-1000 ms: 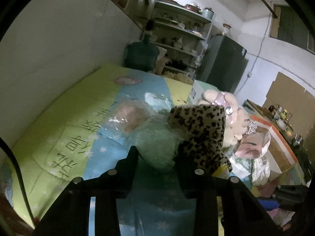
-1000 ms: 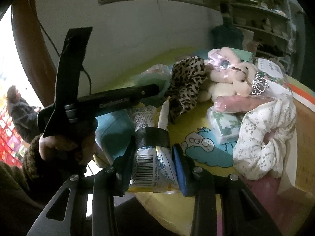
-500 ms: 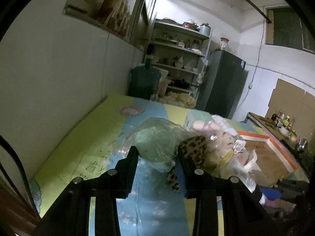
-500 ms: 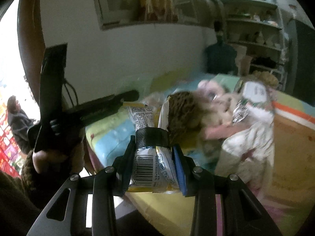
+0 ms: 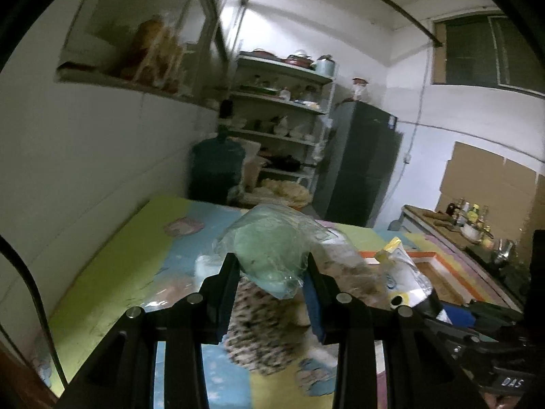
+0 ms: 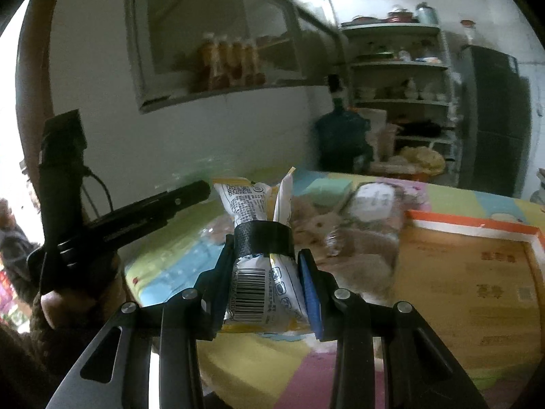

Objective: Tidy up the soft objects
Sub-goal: 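Carry the snack packet in the right tool and the green ball in the left tool over the cardboard box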

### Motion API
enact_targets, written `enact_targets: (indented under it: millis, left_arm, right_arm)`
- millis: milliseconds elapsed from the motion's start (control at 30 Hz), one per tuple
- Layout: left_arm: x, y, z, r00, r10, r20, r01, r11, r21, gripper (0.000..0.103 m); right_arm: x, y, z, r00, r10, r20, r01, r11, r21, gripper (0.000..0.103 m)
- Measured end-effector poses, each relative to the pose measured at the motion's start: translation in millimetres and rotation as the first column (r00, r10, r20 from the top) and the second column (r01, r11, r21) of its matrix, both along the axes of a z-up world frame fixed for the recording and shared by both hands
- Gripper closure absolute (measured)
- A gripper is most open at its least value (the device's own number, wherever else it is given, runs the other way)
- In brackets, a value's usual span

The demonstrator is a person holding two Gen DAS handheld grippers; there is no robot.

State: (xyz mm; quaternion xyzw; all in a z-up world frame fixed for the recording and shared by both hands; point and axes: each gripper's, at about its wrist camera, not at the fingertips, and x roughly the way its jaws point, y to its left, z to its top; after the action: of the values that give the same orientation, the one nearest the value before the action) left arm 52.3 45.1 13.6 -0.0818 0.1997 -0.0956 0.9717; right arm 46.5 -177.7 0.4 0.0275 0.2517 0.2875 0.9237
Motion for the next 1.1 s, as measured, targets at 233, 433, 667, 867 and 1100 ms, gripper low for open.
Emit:
enact_targets:
  millis: [233,433,667,867,1100]
  left_arm:
    - [9,-38,11,0.996,-0.085,0.019,0.085,0.996,-0.007,0.066]
    - [18,-72,14,0.988,-0.157,0.015,0.157,0.988,-0.015,0.067]
    - [25,-112,7,0.972,-0.235,-0.009,0.235,0.972,-0.015,0.067]
    - [31,-147,0,0.957,-0.288,-0.031,0.288,0.958,-0.012,0.068]
    - [40,-182,-15,0.94,-0.332,-0.077,0.332,0.943,-0.013,0.068]
  right_arm:
    - [2,-30,4,0.995,-0.1,0.02,0.1,0.995,0.016,0.064]
    - [2,-64,5,0.979,-0.198,0.041,0.197,0.98,0.02,0.064]
    - [1,-100,-1,0.957,-0.288,0.033,0.287,0.958,0.028,0.064]
    - [2,-121,-6,0.936,-0.35,0.024,0.349,0.937,0.025,0.064]
    - [3,-156,-20,0.903,-0.429,-0.007,0.429,0.903,0.028,0.064]
